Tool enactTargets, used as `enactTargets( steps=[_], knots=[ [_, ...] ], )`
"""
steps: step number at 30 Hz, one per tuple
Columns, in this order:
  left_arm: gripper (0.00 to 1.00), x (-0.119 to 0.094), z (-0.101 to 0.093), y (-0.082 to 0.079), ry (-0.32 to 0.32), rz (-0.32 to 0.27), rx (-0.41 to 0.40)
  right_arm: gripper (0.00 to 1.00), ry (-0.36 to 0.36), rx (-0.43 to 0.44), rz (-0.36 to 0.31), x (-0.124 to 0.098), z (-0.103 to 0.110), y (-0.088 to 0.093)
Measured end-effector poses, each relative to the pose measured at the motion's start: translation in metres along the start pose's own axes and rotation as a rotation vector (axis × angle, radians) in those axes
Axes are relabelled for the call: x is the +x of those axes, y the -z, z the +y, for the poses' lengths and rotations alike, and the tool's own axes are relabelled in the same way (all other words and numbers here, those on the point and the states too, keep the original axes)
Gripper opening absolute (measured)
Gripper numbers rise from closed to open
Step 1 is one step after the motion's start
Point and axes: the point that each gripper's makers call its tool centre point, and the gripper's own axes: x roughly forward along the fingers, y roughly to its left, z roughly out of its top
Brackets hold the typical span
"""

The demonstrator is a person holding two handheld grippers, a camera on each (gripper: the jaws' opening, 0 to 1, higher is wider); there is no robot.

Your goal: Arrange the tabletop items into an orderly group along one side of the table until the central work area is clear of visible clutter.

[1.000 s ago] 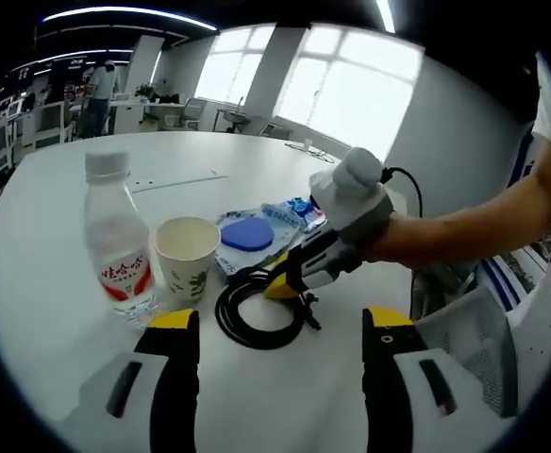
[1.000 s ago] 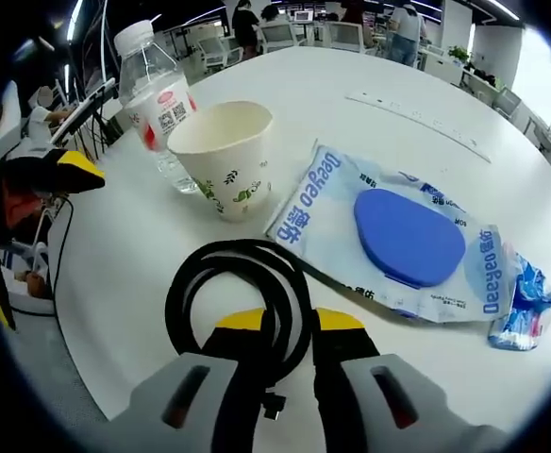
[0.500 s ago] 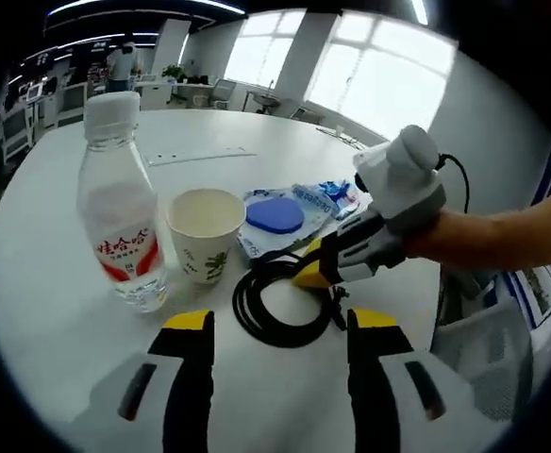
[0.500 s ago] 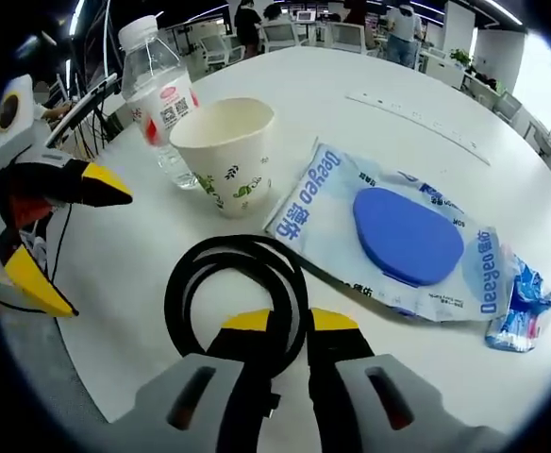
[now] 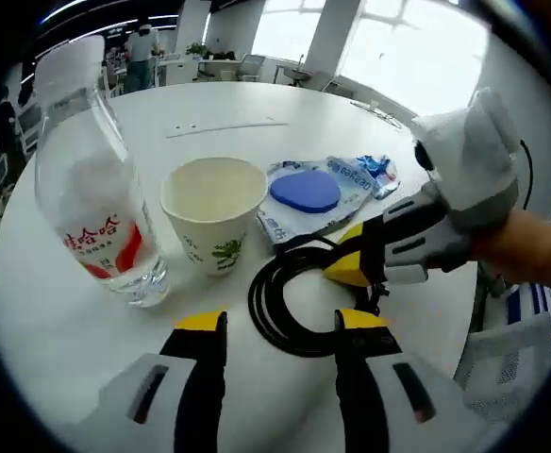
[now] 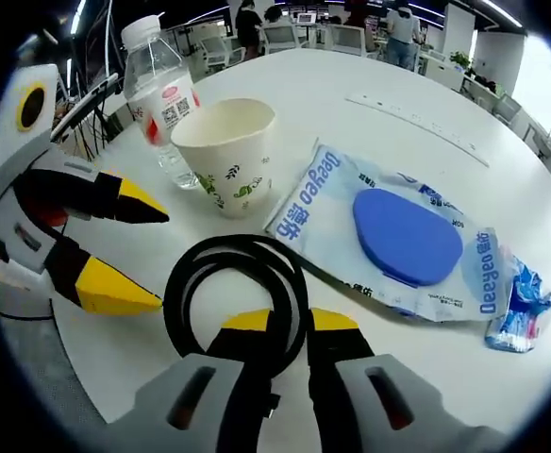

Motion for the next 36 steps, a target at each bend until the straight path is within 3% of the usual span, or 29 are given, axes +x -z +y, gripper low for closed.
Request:
enactTargets(
  steps=[16, 32, 36],
  knots=[
    [0.38, 0.019, 0.005, 0.011, -0.058, 0.059, -0.006, 0.11, 0.004, 0.000, -0.008, 0.001, -0.002, 0.000],
    [0.21, 0.023, 0.004, 0.012, -0.121, 0.108, 0.060, 0.09, 0.016, 0.001, -0.017, 0.002, -0.002, 0.000],
    [0.19, 0.022, 0.007, 0.012, -0.124, 0.105, 0.044, 0.09, 0.017, 0.001, -0.019, 0.003, -0.001, -0.001]
  ],
)
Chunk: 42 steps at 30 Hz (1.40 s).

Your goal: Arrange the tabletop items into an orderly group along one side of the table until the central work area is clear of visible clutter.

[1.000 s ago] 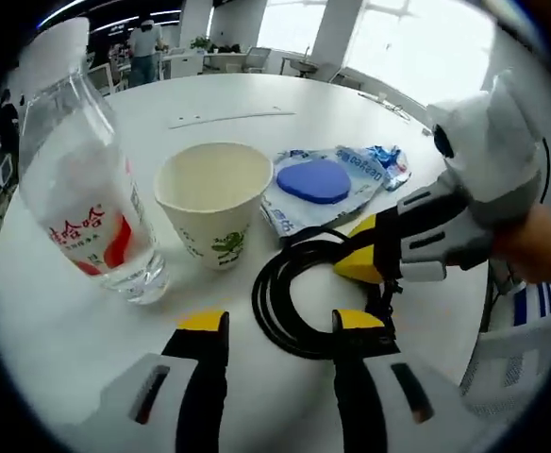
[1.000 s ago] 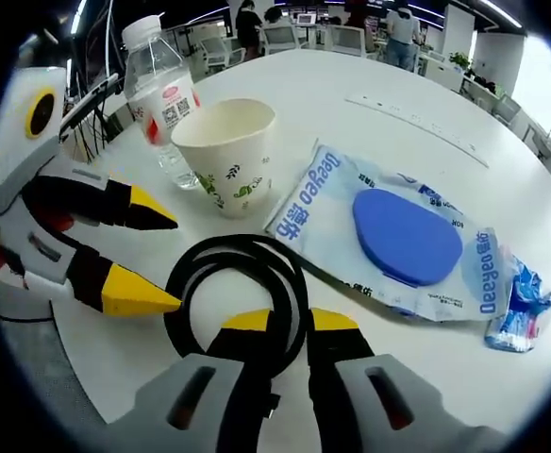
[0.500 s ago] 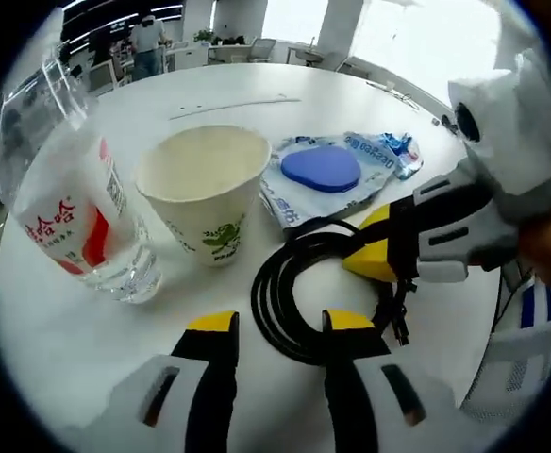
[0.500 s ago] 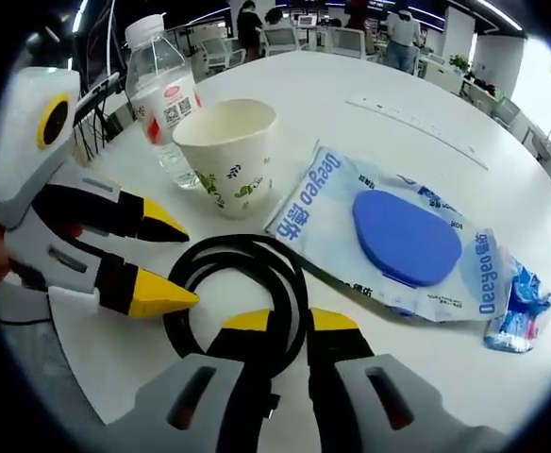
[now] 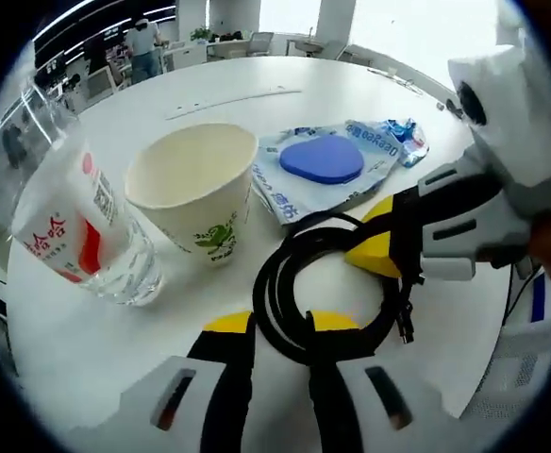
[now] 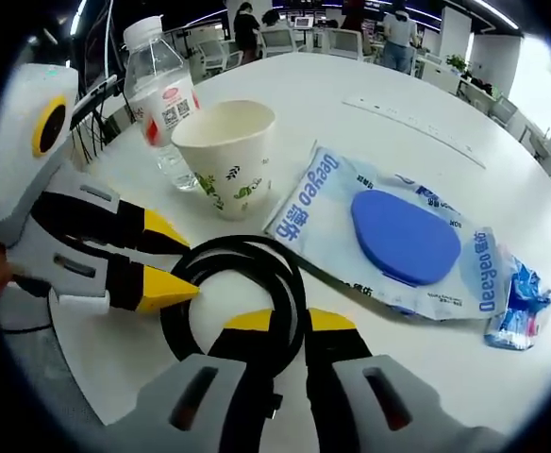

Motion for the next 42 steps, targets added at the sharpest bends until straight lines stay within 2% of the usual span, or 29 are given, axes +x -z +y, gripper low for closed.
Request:
enactTargets(
  steps=[15, 30, 42],
  knots=[
    [0.07, -0.004, 0.003, -0.001, 0.002, -0.022, -0.066, 0.05, -0.019, 0.067, -0.006, -0.005, 0.005, 0.002],
    [0.06, -0.015, -0.001, -0.001, 0.019, -0.042, -0.085, 0.04, -0.045, 0.080, -0.022, -0.020, 0.010, 0.001],
    [0.06, -0.031, -0.012, -0.014, 0.030, -0.080, -0.070, 0.04, -0.046, 0.079, -0.053, -0.044, 0.007, -0.005]
  ],
)
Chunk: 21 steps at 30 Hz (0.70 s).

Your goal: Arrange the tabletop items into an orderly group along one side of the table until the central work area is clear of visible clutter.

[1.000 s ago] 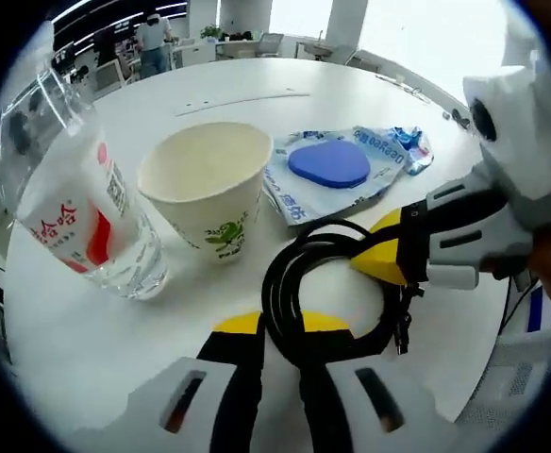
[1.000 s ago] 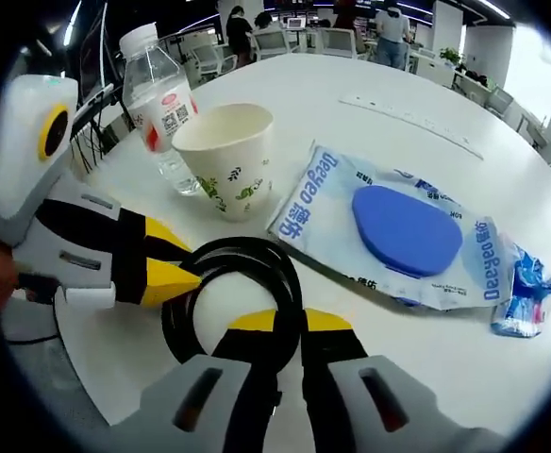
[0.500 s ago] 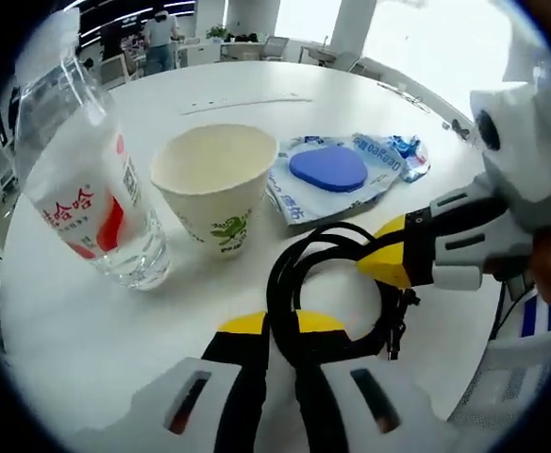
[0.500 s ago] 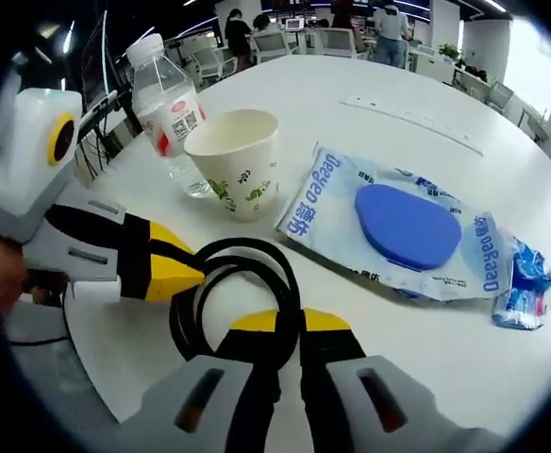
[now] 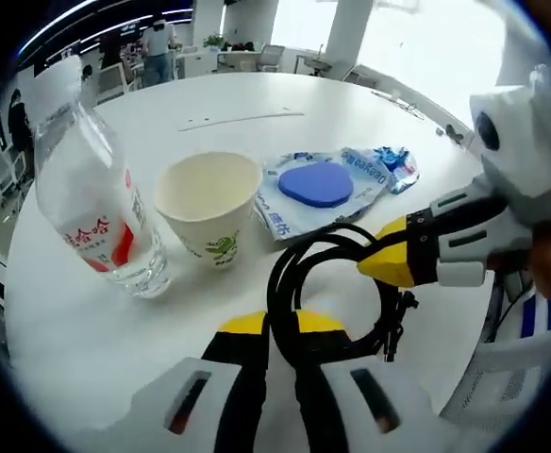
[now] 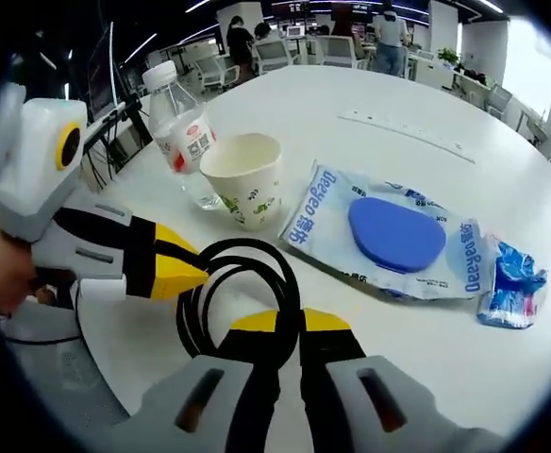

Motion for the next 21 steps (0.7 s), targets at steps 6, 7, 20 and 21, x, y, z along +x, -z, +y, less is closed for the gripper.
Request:
enactTargets(
  steps=[6, 7, 20, 21],
  knots=[
    [0.06, -0.005, -0.013, -0.009, 0.010, -0.018, 0.018, 0.03, 0.014, 0.007, -0.018, -0.016, -0.006, -0.002],
    [0.06, -0.005, -0.015, -0.011, 0.012, -0.021, 0.023, 0.03, 0.015, 0.011, -0.022, -0.019, -0.008, -0.002],
    [0.06, -0.008, -0.056, -0.034, 0.050, -0.049, 0.073, 0.03, 0.058, 0.058, -0.062, -0.058, -0.034, 0.004],
    [0.06, -0.008, -0.060, -0.037, 0.052, -0.052, 0.080, 0.03, 0.062, 0.061, -0.064, -0.062, -0.037, 0.005]
  ],
)
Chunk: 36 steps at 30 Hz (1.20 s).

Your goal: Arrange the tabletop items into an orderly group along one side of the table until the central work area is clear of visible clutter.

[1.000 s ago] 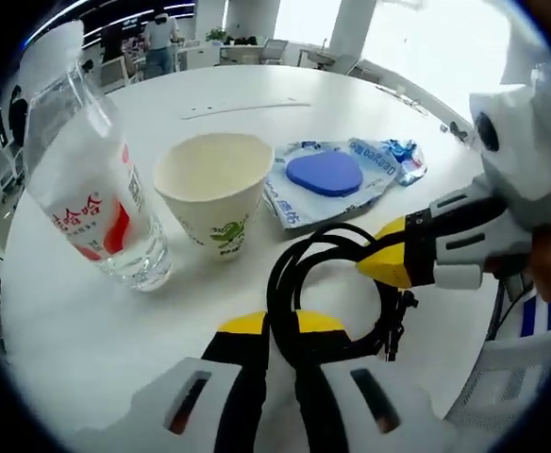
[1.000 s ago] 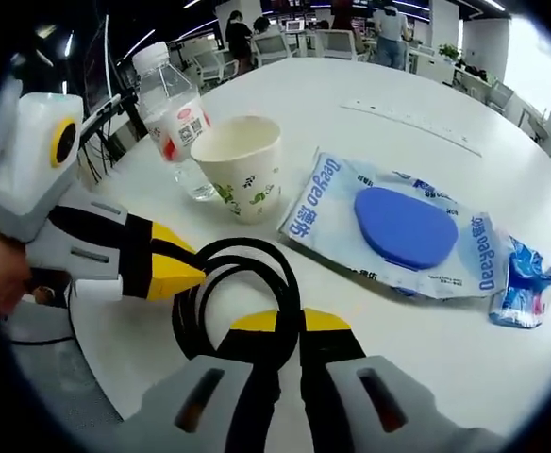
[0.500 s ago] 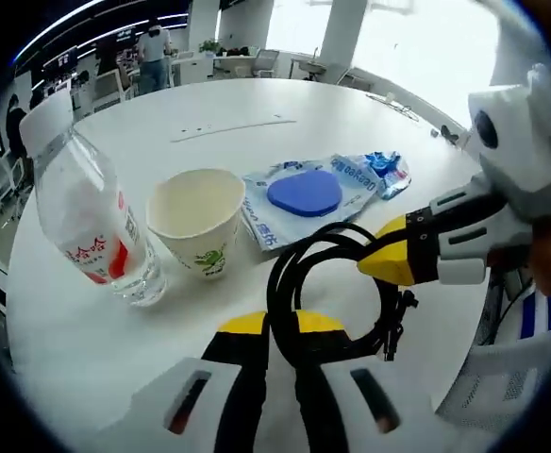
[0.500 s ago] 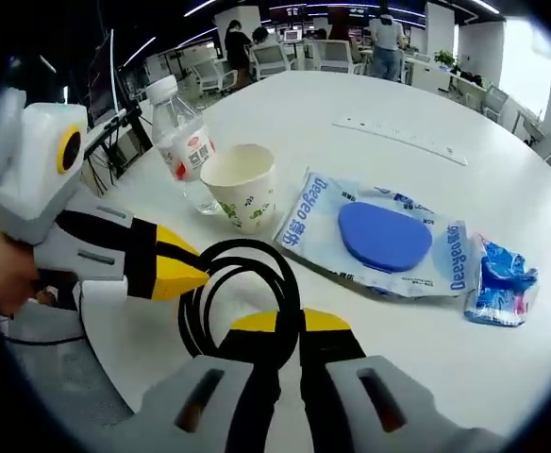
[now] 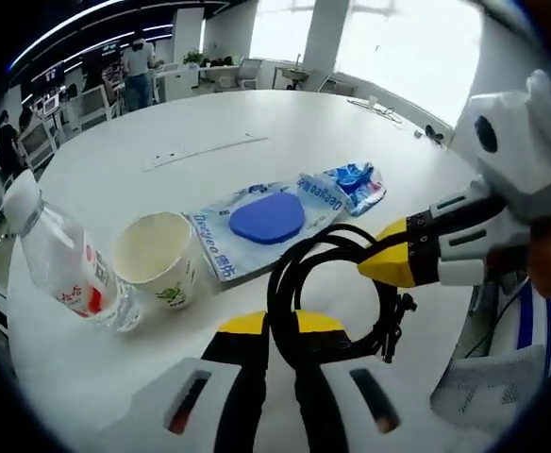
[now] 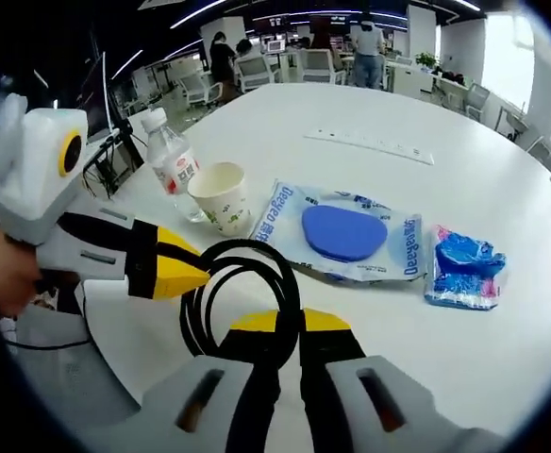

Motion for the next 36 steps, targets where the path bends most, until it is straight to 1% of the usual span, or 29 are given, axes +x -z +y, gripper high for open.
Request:
enactTargets(
  steps=[5, 10, 18, 23, 30, 36],
  knots=[
    [0.06, 0.003, -0.018, -0.010, 0.017, -0.012, 0.014, 0.03, 0.019, 0.021, -0.010, -0.015, -0.015, 0.004],
    [0.06, 0.008, -0.035, -0.017, 0.033, -0.016, 0.027, 0.03, 0.040, 0.038, -0.015, -0.028, -0.031, 0.010],
    [0.06, 0.023, -0.068, -0.031, 0.066, -0.022, 0.055, 0.03, 0.069, 0.068, -0.018, -0.046, -0.060, 0.020],
    [0.06, 0.033, -0.084, -0.037, 0.081, -0.021, 0.062, 0.03, 0.083, 0.087, -0.017, -0.054, -0.077, 0.028],
    [0.06, 0.050, -0.099, -0.041, 0.094, -0.008, 0.071, 0.03, 0.090, 0.114, -0.009, -0.056, -0.098, 0.037],
    [0.06, 0.065, -0.103, -0.043, 0.092, 0.009, 0.059, 0.03, 0.082, 0.125, 0.004, -0.049, -0.111, 0.042]
  ],
)
